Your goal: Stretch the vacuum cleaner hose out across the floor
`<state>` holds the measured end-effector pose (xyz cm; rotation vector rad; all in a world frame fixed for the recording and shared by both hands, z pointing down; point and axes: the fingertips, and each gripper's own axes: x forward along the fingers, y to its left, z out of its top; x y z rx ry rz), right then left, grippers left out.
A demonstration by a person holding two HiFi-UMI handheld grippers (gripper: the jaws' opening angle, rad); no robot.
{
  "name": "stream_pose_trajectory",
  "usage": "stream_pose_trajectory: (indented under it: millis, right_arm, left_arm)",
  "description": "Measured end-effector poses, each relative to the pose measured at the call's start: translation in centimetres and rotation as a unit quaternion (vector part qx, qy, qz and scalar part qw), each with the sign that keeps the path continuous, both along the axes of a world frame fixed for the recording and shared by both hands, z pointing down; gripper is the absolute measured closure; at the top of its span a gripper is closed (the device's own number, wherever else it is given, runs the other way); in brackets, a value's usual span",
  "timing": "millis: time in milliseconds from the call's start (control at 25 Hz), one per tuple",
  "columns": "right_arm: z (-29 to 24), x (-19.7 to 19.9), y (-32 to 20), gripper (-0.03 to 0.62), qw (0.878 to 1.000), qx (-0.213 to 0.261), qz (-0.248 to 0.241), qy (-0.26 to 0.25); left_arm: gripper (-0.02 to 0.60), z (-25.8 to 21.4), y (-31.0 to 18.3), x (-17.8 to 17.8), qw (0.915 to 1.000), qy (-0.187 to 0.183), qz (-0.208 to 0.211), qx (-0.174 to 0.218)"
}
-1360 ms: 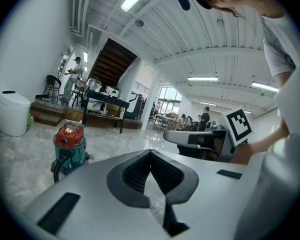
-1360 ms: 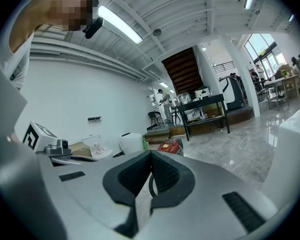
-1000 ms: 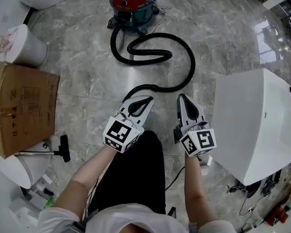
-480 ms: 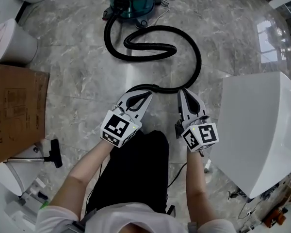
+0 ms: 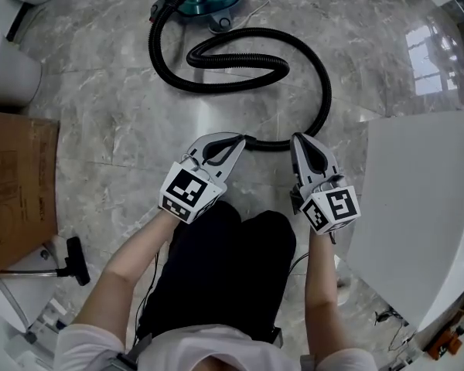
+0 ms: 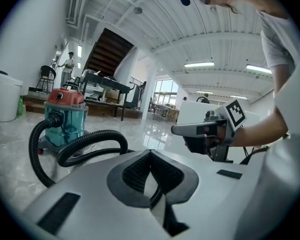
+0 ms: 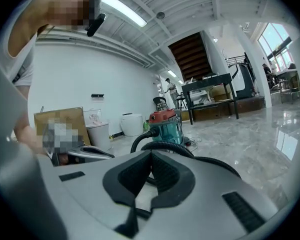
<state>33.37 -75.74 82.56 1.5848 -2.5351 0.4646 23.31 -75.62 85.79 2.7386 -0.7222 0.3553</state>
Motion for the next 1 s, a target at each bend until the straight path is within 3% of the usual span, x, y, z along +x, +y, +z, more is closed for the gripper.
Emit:
stream_pose_trajectory:
  millis: [400,600,760,840,1000]
  right_arm:
    - [10.3,-0.4,-0.8,0.582,0.998,-0.045,-0.040,0.008]
    - [16.2,-1.9,-0.6,0.580,0.991,-0.081,-0.090,0.050]
    - [19.8,-3.8,-0.2,0.571,0.977,-0.089,-0.152,0.118]
    - [21.1,-4.5,-0.2,0.566,0.973,-0.090,-0.170,0.131]
    - [23.3,-5.1,-0.6,0.515,0.969,-0.091,-0.179,0.142]
  left_arm:
    - [0.581,9.5,-0.4,0.6,0.9973,-0.044,0.059,0.004]
    - [0.580,15.3,0.1,0.4,0.9894,-0.100,0.105,-0.013]
    - [0.575,18.9,0.4,0.1,0.9819,-0.131,0.134,-0.029]
    - [0.548,20.4,0.4,-0.1,0.9784,-0.146,0.142,-0.033]
    - [0.422,22.9,0.6,-0.1,0.9711,-0.169,0.160,-0.053]
